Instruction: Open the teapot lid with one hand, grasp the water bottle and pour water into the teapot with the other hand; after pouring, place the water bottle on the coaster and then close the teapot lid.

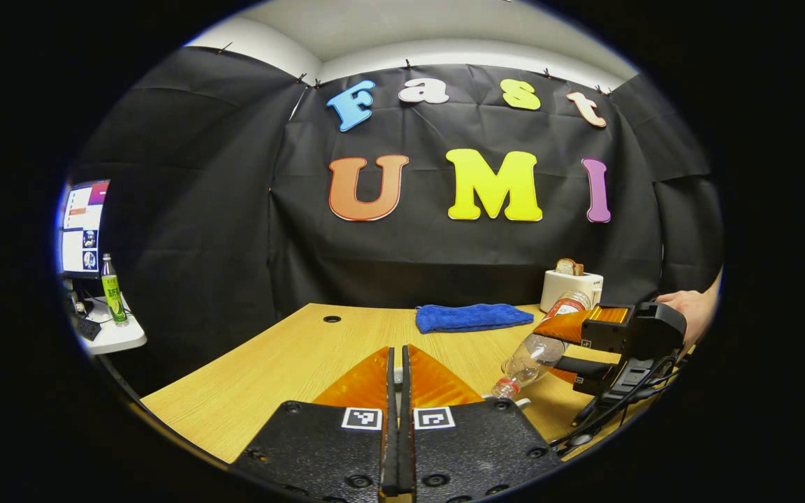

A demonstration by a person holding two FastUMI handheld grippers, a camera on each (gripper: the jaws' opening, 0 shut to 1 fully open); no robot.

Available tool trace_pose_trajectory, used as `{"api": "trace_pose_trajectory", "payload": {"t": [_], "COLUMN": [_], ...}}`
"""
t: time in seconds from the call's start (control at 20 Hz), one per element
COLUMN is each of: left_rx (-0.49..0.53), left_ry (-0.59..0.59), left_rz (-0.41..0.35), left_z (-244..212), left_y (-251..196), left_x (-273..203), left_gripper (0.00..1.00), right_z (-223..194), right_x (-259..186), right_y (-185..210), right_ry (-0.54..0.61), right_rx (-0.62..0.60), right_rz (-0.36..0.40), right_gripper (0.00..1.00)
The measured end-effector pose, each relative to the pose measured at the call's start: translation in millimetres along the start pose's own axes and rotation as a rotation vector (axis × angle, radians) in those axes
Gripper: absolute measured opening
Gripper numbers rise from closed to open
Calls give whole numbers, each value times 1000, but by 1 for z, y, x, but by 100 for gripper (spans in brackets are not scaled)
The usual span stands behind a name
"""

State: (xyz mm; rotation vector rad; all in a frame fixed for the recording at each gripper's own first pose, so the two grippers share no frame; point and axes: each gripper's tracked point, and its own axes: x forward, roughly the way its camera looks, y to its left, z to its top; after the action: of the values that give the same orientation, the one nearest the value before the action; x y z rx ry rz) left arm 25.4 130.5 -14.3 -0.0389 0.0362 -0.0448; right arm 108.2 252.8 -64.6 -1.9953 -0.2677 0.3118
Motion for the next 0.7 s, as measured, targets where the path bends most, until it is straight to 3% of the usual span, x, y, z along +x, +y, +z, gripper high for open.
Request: {"api": "trace_pose_trajectory", "payload": {"t": [0.7], "left_rx": [7], "left_ry": [-5], "left_rz": [-3], "left_z": [2], "left_y": [1], "left_x": [-1], "left_gripper": [2], "right_z": [-3], "right_x": [-3], "right_y": [-12], "right_ry": [-2], "right_rx": [-116], "right_rz": [-52], "right_gripper": [72]}}
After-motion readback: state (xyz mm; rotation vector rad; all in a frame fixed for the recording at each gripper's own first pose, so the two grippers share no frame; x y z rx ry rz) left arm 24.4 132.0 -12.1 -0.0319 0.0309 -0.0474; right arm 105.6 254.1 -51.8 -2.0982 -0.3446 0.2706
